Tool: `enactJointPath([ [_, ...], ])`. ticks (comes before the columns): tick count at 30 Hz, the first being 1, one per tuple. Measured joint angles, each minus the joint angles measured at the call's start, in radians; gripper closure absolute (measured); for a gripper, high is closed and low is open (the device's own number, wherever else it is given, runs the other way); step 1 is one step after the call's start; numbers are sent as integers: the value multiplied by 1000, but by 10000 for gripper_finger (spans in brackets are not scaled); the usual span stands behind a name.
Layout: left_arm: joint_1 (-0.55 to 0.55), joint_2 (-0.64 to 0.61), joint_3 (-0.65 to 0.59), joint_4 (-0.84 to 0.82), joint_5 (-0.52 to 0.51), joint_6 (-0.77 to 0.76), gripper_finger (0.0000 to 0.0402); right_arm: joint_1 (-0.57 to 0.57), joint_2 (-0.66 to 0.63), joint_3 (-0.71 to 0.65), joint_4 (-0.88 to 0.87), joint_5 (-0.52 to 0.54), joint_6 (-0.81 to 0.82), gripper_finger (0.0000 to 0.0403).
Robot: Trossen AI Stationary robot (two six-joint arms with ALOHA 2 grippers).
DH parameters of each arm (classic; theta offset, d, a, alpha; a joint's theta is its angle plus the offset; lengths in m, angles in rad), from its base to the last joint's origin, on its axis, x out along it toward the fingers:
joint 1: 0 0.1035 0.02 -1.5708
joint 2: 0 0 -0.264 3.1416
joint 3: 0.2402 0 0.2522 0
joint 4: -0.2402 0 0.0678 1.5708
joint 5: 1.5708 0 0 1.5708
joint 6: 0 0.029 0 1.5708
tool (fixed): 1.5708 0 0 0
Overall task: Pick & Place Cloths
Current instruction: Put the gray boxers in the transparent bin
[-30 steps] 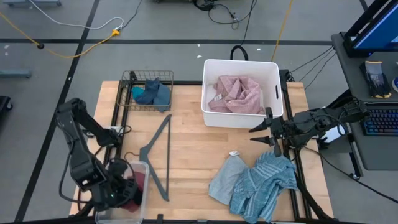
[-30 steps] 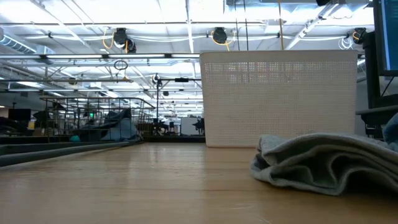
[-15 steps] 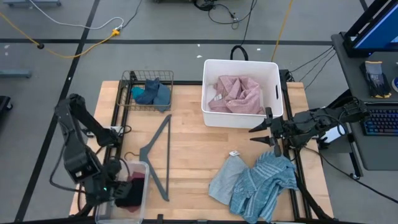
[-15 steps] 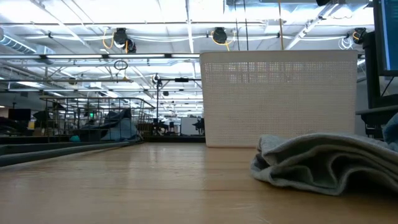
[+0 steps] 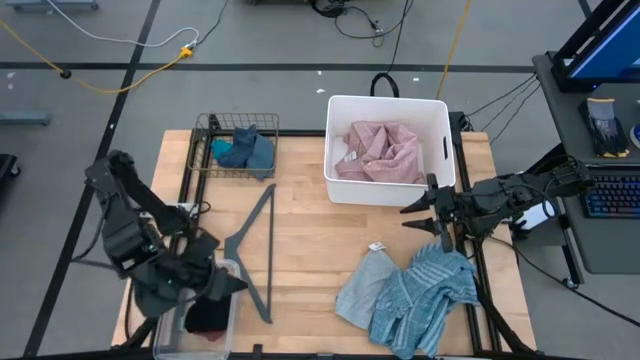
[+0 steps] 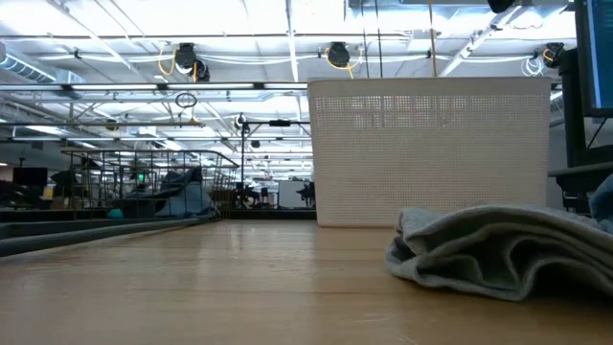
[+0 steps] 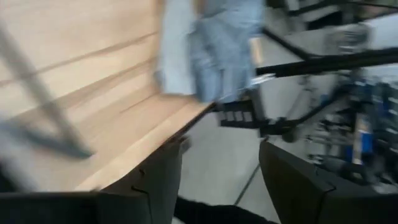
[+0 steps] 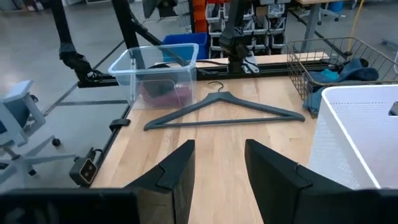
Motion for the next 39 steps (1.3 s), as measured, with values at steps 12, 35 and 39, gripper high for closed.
enactJointPath([
  [12,181,89,0,434,-23,537,224,3,37,0,159,-241,-11,271],
  [35,151,28,0,248,-139,587,224,248,411,0,239,-36,-299,271],
  [39,151,28,0,246,-132,589,224,264,474,0,101,-13,-265,271],
])
